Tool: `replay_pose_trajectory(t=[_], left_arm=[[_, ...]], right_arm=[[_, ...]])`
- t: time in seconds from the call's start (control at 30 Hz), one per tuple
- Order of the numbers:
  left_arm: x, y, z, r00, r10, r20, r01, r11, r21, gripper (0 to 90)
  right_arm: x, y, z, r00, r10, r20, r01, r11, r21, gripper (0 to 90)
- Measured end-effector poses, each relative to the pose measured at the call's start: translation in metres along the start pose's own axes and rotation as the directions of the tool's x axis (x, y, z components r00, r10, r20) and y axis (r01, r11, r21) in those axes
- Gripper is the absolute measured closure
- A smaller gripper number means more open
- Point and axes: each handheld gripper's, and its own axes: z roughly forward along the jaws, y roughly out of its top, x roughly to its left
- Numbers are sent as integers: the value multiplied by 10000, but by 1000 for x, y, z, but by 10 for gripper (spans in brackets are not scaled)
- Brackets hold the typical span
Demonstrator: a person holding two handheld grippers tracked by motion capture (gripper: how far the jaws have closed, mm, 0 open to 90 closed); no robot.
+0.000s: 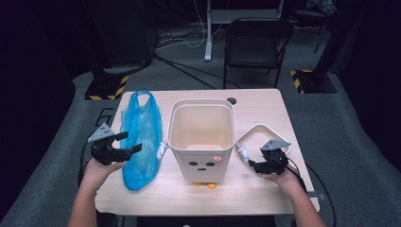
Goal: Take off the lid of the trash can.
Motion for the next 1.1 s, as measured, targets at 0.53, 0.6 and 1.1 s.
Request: replay_pose_trajectory(t=[0.53, 0.6, 1.1], left_arm=[[19, -29, 19, 9961, 7, -881, 61, 9969, 779, 400], [20, -34, 23, 9963, 116, -848, -47, 9967, 814, 412], [30, -52, 40, 9929, 223, -1170, -74, 9919, 1265, 415]], right_arm=[[1, 1, -7, 9997, 181, -188, -199, 9952, -962, 477], [1, 2, -9, 9995, -167, -270, 132, 9917, -1280, 484], [5, 1, -1, 9978, -598, -279, 582, 9967, -566, 379]])
